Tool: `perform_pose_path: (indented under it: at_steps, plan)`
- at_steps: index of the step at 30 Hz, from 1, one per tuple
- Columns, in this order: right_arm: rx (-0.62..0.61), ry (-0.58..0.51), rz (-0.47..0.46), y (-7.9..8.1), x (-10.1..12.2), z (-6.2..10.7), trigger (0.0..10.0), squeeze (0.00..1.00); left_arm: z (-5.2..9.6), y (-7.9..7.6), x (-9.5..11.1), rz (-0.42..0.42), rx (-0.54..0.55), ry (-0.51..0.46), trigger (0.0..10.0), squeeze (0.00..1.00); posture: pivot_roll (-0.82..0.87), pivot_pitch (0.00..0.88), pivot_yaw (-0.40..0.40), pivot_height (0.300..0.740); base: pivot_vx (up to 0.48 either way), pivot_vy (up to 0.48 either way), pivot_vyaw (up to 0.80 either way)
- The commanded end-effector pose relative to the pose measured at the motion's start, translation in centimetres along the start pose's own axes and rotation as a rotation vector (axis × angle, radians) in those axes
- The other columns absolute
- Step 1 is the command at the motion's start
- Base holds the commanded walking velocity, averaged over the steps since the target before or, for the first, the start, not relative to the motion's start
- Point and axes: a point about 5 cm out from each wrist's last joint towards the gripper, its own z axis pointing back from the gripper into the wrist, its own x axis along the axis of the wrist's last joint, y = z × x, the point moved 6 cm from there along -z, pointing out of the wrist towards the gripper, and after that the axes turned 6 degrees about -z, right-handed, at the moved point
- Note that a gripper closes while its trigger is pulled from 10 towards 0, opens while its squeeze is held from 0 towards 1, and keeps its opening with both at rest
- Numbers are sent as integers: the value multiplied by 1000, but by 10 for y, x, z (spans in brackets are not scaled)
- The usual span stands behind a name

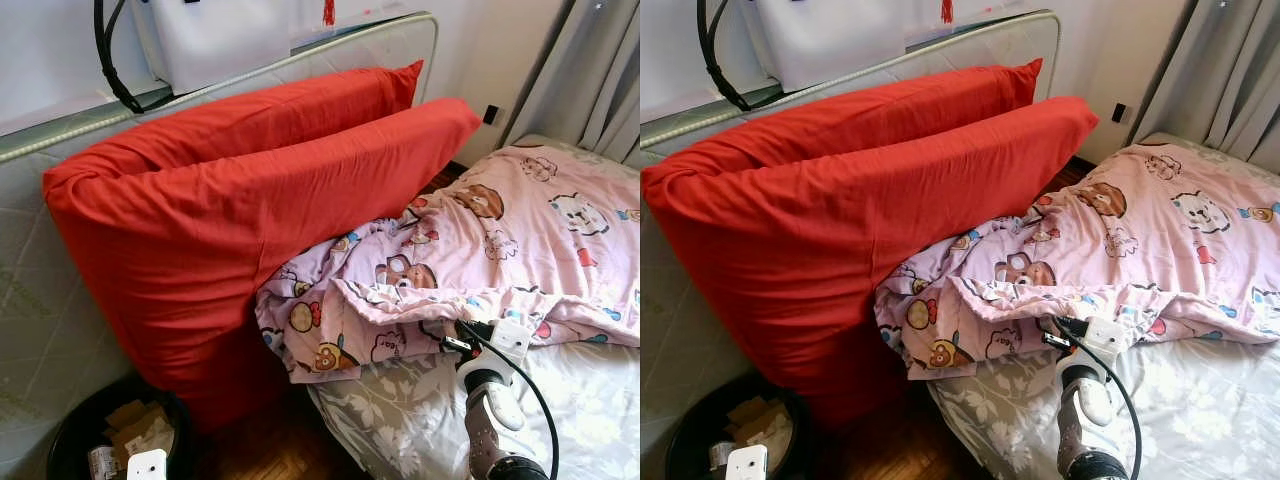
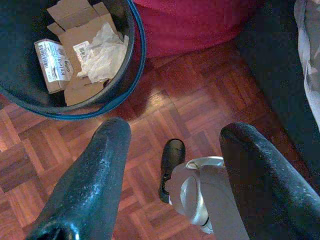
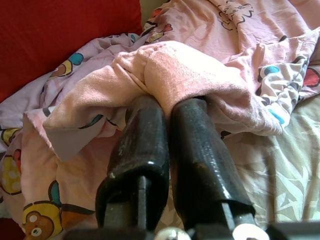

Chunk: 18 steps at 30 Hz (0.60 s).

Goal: Clean up the room

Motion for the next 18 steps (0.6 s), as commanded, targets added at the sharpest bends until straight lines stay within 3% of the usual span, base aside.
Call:
perform_pose_path:
  at_steps: [1, 11, 18]
  plan:
    - [6, -20, 13, 2, 7, -3, 10000, 0, 2, 3, -7, -14, 2, 27, 10000, 0, 39, 86, -12, 740, 0, 0, 0]
    - [-3, -28, 25, 0, 10, -3, 10000, 0, 1, 2, -6, -15, -2, 25, 10000, 0, 40, 84, -12, 740, 0, 0, 0]
    - [-7, -31, 25, 0, 10, -4, 10000, 0, 2, 2, -7, -18, -2, 27, 10000, 0, 43, 83, -12, 740, -248, 0, 0]
